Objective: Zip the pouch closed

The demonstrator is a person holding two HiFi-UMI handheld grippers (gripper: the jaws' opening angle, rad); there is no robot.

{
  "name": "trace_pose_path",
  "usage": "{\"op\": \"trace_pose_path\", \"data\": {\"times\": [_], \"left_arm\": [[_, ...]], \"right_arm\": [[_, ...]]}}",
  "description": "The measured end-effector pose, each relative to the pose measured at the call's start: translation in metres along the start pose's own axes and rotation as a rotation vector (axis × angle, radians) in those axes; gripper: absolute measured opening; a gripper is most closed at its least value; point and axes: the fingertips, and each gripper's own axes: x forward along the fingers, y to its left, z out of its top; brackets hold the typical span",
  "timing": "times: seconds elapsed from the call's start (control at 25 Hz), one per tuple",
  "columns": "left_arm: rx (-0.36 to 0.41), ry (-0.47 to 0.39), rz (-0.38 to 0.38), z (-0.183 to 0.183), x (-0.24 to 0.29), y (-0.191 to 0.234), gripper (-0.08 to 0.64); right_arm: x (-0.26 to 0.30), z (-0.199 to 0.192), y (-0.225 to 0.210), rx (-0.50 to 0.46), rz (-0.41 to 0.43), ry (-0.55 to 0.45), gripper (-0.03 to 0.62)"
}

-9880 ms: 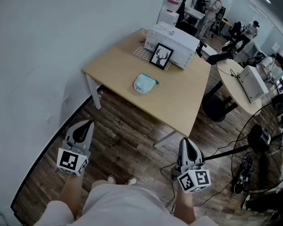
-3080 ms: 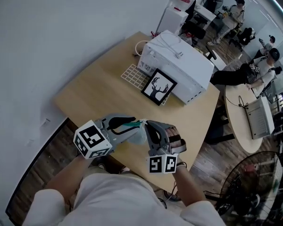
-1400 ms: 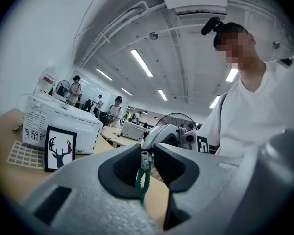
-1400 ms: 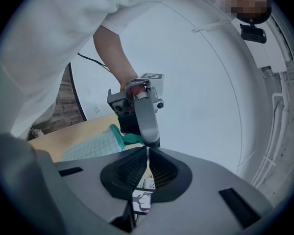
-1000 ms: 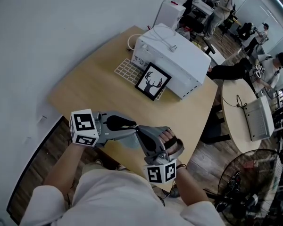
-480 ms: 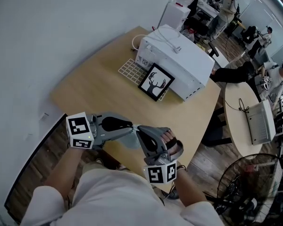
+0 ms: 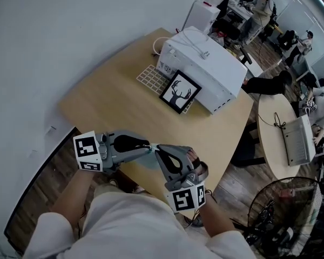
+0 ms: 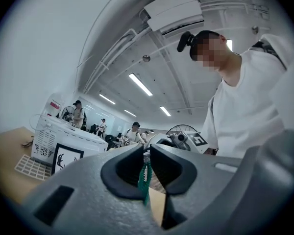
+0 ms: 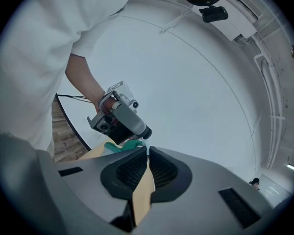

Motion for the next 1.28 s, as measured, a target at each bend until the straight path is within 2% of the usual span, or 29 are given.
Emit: {"op": "trace_pose_path", "data": {"times": [0.12, 0.28, 0.44, 0.56, 0.68, 0.84, 1.0, 1.28], "left_arm": [[0.035, 0.023, -0.015, 0.001, -0.002, -0.003, 0.044], [0.037, 0.039, 0.005, 0.002, -0.004, 0.001, 0.049], [0.040, 0.075, 0.014, -0.005, -0.003, 0.000, 0.106], [0.040, 0.091, 0.005, -0.008, -0.002, -0.001, 0.117], [0.025, 0.084, -0.001, -0.007, -0.001, 0.001, 0.117], [0.016, 0.114, -0.019, -0.013, -0.001, 0.000, 0.074], [0.001, 0.130, -0.033, -0.018, -0.003, 0.000, 0.064], [-0.060, 0.138, -0.068, -0.020, -0.002, 0.001, 0.049]], "right_arm": [[-0.003, 0.004, -0.007, 0.011, -0.017, -0.007, 0.015], [-0.004, 0.006, -0.010, 0.008, -0.028, -0.003, 0.015], [-0.004, 0.005, -0.009, 0.007, -0.036, 0.005, 0.015], [-0.002, 0.005, -0.007, -0.018, -0.034, 0.008, 0.015], [-0.001, 0.008, -0.004, -0.054, -0.029, 0.009, 0.015], [-0.001, 0.005, -0.001, -0.079, -0.023, 0.016, 0.015], [-0.001, 0.001, 0.002, -0.109, -0.017, 0.028, 0.014], [-0.003, -0.003, 0.003, -0.166, -0.015, 0.048, 0.014]]}}
